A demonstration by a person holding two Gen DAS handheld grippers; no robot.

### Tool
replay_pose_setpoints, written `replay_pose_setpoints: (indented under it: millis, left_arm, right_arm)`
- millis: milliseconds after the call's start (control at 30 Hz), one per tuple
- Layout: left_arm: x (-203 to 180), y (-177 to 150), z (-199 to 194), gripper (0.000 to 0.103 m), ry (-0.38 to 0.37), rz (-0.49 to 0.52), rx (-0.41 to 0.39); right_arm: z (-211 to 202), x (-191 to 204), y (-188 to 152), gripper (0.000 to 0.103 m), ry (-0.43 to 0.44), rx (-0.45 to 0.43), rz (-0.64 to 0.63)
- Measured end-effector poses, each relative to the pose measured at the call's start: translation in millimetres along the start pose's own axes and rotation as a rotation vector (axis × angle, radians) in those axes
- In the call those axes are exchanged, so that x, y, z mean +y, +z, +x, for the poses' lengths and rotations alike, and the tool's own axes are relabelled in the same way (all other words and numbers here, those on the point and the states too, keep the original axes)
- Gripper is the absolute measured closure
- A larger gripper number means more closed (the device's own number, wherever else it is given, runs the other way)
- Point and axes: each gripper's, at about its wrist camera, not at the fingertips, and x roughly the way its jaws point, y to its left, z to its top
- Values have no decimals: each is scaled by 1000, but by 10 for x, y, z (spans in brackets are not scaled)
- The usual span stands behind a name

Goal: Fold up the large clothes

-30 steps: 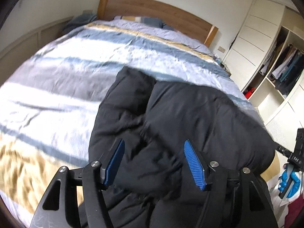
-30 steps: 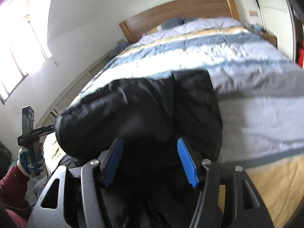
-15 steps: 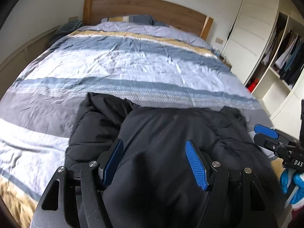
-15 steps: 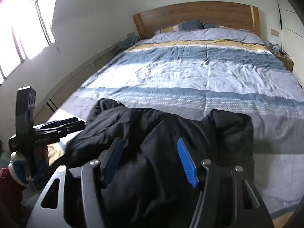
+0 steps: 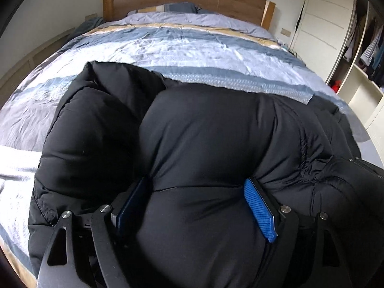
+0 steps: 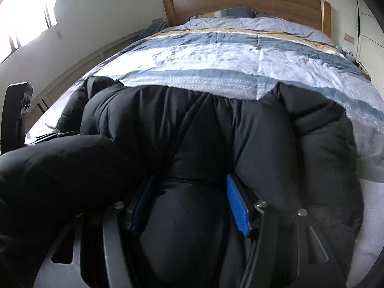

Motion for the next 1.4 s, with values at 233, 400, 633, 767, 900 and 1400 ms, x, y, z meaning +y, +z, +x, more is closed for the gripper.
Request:
replay_pose_setpoints:
  millis: [233,400,633,767,900,1400]
  left_arm:
    - [-28,23,-534,23,-18,9,-6]
    - [-146,-95,-1050,23,-69,42,-73]
    - [-354,-555,-1037,22,-77,128,-21]
    - [-395,-739,-848,21,-38,154,-25]
    - [-370,-805,-697,20,-30,144,-36]
    - [-549,-880,-1239,20,54,123,-72]
  right_arm:
    - [-489,149,57,45,9,13,-8]
    - [-1001,325,-14,45,56,-30,-66]
    - [-1002,377,-422,45,72,63,-114]
    - [-820,246,-632,45,82,73,-75]
    - [-673,198,-695,45,88,70,-72]
    - [-1180,310,-673,45,44,42,-11]
